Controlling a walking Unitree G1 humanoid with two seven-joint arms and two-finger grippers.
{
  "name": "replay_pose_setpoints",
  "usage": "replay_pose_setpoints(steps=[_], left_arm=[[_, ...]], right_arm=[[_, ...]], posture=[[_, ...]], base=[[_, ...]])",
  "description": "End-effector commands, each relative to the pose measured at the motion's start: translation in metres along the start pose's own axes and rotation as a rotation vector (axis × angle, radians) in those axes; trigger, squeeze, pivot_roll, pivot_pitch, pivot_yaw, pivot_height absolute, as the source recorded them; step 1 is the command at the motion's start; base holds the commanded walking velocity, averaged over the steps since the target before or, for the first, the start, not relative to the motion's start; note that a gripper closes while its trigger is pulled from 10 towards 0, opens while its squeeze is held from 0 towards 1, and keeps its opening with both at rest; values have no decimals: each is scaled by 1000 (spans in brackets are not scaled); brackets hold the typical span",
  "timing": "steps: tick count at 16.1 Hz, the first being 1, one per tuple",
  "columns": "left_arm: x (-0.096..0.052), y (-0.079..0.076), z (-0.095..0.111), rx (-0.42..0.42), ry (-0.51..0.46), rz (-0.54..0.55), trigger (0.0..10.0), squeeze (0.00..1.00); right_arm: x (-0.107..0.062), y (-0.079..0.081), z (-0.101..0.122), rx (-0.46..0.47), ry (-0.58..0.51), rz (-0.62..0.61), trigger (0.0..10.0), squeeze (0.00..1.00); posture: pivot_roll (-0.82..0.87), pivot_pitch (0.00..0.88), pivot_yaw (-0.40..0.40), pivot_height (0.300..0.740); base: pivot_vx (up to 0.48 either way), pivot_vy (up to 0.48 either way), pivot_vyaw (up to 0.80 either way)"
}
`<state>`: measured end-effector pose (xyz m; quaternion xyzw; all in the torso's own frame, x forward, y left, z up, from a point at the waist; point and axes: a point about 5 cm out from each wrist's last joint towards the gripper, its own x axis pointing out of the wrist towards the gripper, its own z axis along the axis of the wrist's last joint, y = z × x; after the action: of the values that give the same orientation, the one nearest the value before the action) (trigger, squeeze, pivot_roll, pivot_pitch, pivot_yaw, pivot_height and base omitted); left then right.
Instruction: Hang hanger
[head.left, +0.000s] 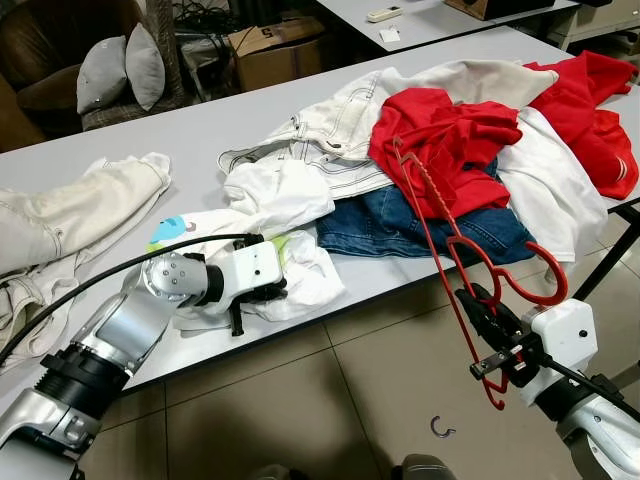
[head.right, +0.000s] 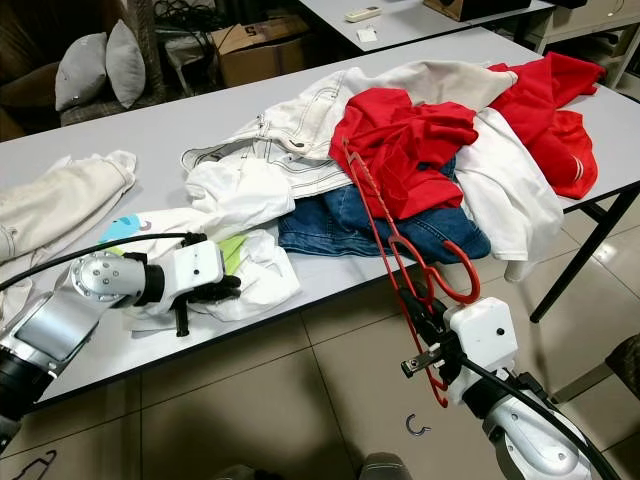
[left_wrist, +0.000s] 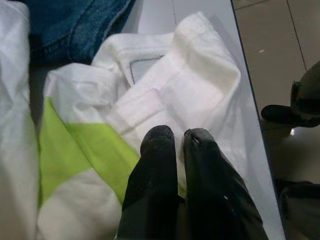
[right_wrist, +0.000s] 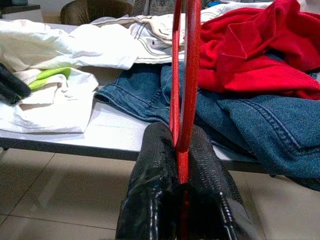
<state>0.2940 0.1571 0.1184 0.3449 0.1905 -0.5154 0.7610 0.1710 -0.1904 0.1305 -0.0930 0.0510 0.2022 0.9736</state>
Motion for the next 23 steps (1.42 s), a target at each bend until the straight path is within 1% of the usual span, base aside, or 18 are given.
replay_pose_setpoints(steps=[1, 3, 6, 7, 8, 9, 10, 11, 12, 13, 14, 16, 18, 20, 22, 23], left_arm=[[-6, 4, 0, -8, -5, -4, 0, 0], [-8, -7, -3, -37, -1, -100, 0, 0], [-8, -9, -4, -44, -2, -119, 0, 0], [-8, -9, -4, -48, -5, -123, 3412, 0], [-9, -11, -3, -67, -19, -148, 10000, 0], [-10, -12, -2, -80, -43, -166, 10000, 0], [-10, -11, 2, -86, -75, -155, 10000, 0], [-13, -7, 10, -97, -141, -148, 10000, 1000], [-17, -7, 12, -98, -154, -182, 10000, 1000], [-18, -7, 12, -100, -153, -193, 10000, 1000], [-19, -7, 10, -97, -131, -214, 10000, 1000], [-20, -7, 5, -80, -90, -214, 10000, 1000], [-19, -8, 3, -73, -78, -211, 10000, 1000], [-15, -6, -2, -25, -31, -161, 10000, 1000], [-13, -5, -5, -2, -17, -122, 10000, 1000], [-14, -13, -13, -5, 20, -154, 10000, 0]], right_arm=[[1, 0, 0, -9, -8, 2, 10000, 0], [0, -1, 0, -11, -6, 0, 10000, 0], [0, -2, 0, -13, -5, -1, 10000, 0], [0, -2, 0, -15, -6, 0, 10000, 0], [0, -2, 0, -15, -6, 0, 10000, 0], [0, -2, 0, -15, -7, 0, 10000, 0], [0, -2, 0, -15, -7, 0, 10000, 0], [1, -2, 1, -15, -8, -1, 10000, 0], [1, -1, 1, -13, -9, -1, 10000, 0], [1, -1, 1, -13, -9, -1, 10000, 0], [2, -1, 1, -12, -9, 2, 10000, 0], [3, 0, 0, -13, -8, 13, 10000, 0], [2, 1, 0, -15, -1, 26, 10000, 0], [4, 0, -4, -42, 36, 26, 10000, 0], [6, 0, -3, -44, 29, 15, 10000, 0], [9, 6, -3, -16, 34, 18, 10000, 0]], posture=[[-197, 0, 134, 740], [-198, 0, 134, 740], [-197, 0, 131, 740], [-196, 0, 130, 740], [-196, 0, 130, 740], [-196, 0, 130, 740], [-196, 0, 130, 740], [-198, 0, 135, 740], [-197, 0, 138, 740], [-197, 0, 138, 740], [-194, 0, 139, 740], [-191, 0, 138, 740], [-190, 0, 138, 740], [-193, 0, 134, 740], [-190, 0, 121, 740], [-185, 0, 108, 740]], base=[[0, 0, 0], [0, 0, 0], [0, 0, 0], [0, 0, 0], [0, 0, 0], [0, 0, 0], [0, 0, 0], [0, 0, 0], [0, 0, 0], [0, 0, 0], [0, 0, 0], [0, 0, 0], [0, 0, 0], [0, 0, 0], [0, 0, 0], [0, 0, 0]])
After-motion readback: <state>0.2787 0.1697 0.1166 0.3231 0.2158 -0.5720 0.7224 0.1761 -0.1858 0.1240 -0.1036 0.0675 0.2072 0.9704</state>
